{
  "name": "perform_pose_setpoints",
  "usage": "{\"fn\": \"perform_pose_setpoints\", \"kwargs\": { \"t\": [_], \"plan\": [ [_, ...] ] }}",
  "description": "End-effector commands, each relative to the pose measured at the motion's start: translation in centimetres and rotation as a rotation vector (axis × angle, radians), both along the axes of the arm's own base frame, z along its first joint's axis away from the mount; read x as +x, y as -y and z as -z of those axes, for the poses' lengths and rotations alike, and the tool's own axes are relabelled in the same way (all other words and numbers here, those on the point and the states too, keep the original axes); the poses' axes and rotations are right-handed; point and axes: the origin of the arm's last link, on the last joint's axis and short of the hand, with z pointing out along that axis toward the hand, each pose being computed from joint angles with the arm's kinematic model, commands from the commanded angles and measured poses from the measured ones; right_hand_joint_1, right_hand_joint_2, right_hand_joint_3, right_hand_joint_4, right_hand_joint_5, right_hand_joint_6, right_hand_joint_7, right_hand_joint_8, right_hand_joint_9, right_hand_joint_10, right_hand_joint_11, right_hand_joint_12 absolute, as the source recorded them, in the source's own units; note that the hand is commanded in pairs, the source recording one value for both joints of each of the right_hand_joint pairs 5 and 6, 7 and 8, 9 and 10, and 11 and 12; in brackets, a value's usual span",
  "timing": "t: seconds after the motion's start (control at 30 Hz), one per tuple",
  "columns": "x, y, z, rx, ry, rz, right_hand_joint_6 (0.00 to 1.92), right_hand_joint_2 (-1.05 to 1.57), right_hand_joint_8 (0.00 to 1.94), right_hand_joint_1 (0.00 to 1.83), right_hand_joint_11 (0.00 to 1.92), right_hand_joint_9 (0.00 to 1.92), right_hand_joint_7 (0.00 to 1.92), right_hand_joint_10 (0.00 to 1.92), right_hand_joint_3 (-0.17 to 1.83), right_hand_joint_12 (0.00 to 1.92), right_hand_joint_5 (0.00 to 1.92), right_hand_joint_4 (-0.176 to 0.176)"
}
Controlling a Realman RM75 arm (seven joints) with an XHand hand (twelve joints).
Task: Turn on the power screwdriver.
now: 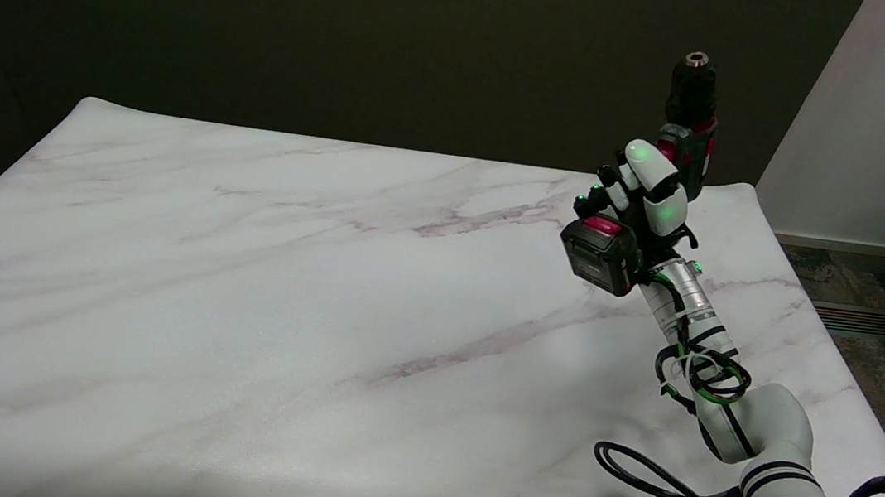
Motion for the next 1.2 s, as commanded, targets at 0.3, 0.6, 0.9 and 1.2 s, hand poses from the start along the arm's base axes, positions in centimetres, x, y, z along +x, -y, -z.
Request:
{"fn": "perform_pose_setpoints", "kwargs": {
  "t": [0.3, 0.6, 0.9, 1.2],
  "plan": [
    [-5.1, -2.1, 0.2, 0.033, -0.381, 0.249, 1.92, 1.57, 1.92, 1.31, 1.92, 1.92, 1.92, 1.92, 1.21, 1.92, 1.92, 0.063],
    [-2.5, -2.0, -0.9, -0.023, -0.579, 0.248, 1.92, 1.57, 1.92, 1.16, 1.92, 1.92, 1.92, 1.92, 1.02, 1.92, 1.92, 0.058],
    [-2.6, -2.0, -0.9, -0.038, -0.537, 0.245, 1.92, 0.16, 1.92, 1.01, 1.92, 1.92, 1.92, 1.92, 0.28, 1.92, 1.92, 0.176],
    [-2.3, -2.0, -1.3, -0.068, -0.531, 0.246, 1.92, 0.72, 1.92, 1.05, 1.92, 1.92, 1.92, 1.92, 0.46, 1.92, 1.92, 0.176]
  ]
}}
